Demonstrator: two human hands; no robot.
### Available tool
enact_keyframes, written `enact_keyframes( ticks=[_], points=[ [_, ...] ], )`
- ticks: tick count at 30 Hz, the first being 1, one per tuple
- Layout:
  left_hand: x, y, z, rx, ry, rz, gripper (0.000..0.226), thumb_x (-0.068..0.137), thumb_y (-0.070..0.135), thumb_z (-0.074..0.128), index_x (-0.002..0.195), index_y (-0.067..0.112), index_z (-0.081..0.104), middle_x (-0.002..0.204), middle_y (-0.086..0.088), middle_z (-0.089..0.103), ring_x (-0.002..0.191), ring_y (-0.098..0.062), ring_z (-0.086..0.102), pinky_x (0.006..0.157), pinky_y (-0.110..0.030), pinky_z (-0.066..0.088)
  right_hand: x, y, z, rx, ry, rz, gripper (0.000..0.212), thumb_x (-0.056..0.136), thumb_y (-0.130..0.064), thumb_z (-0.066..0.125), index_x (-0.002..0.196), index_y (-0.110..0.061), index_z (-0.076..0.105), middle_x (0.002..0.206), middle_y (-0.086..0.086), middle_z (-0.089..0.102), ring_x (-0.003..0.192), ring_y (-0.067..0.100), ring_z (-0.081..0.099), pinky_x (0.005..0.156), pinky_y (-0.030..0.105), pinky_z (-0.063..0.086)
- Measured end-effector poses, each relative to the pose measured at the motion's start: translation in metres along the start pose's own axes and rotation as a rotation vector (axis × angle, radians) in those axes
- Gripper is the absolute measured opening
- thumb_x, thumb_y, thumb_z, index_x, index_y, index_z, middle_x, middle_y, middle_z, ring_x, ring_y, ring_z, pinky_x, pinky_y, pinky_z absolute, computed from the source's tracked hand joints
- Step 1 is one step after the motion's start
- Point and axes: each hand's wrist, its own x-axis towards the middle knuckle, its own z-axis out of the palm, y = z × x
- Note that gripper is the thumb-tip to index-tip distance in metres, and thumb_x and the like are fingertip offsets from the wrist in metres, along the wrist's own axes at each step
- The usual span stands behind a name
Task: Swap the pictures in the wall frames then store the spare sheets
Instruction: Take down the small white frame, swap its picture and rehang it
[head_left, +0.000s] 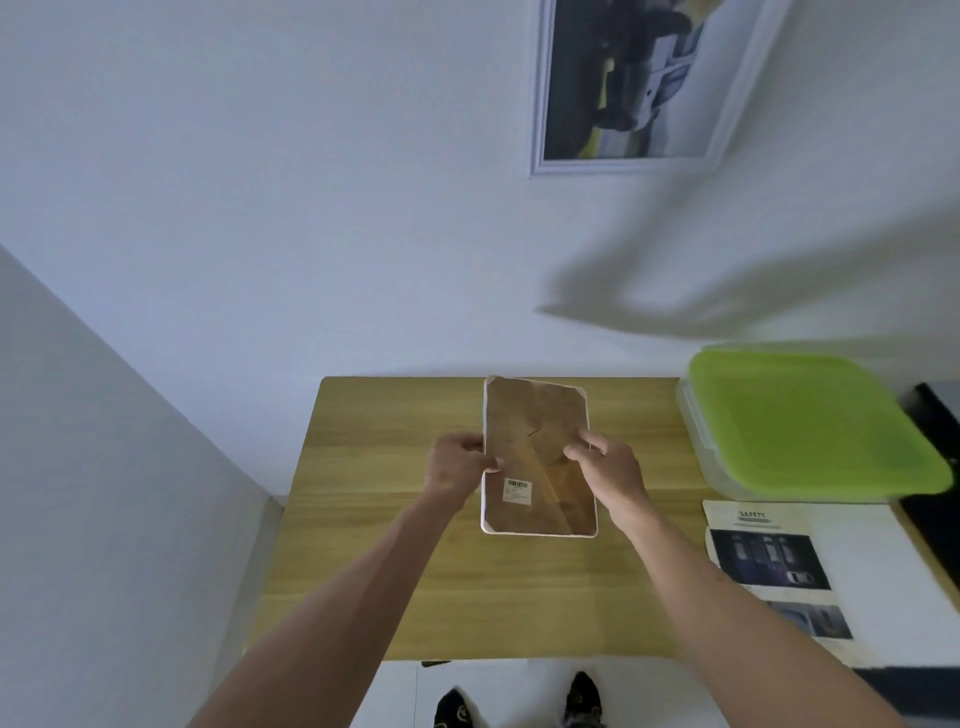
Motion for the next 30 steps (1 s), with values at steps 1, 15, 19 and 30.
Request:
enact_keyframes(
  ticks=[1,15,19,30],
  points=[
    [-0.002,0.009,0.003,-0.004,-0.017,0.014,0.036,0.06,-0.003,0.079,0.092,0.013,0.078,0.084,0.0,0.077,0.085,-0.019,0.074,0.083,-0.036,0.058,0.0,-0.004,-0.008,-0.001,0.007,-0.012,0.052,0.085,-0.028,0.066,0.136,-0.02,0.06,0.135,-0.002,0.062,0.121,0.015,0.058,0.1,0.031,0.047],
    [-0.091,0.121,0.137,0.233,0.16,0.559,0.014,0.076,0.013,0.061,0.071,0.018,0.073,0.061,0.002,0.07,0.054,-0.014,0.065,0.053,-0.031,0.055,-0.013,-0.084,-0.133,0.025,0.07,-0.373,0.016,0.09,-0.05,0.058,0.09,-0.036,0.064,0.084,-0.015,0.069,0.078,0.008,0.066,0.068,0.029,0.049],
    [-0.116,0.141,0.198,0.459,0.202,0.715,0.011,0.087,0.019,0.059,0.085,0.025,0.068,0.062,0.004,0.055,0.058,-0.019,0.05,0.055,-0.034,0.041,-0.012,-0.093,-0.191,0.198,0.113,-0.355,0.035,0.079,-0.044,0.073,0.092,-0.012,0.071,0.077,-0.003,0.072,0.073,0.018,0.073,0.076,0.04,0.061],
    [-0.141,0.216,0.262,0.656,0.399,0.927,0.042,0.097,0.036,0.052,0.138,0.024,0.051,0.132,0.0,0.055,0.112,-0.025,0.059,0.082,-0.037,0.051,-0.02,-0.107,-0.348,0.408,0.11,-0.484,0.017,0.083,-0.012,0.072,0.094,-0.024,0.074,0.092,0.01,0.071,0.083,0.034,0.068,0.085,0.057,0.057]
  ],
)
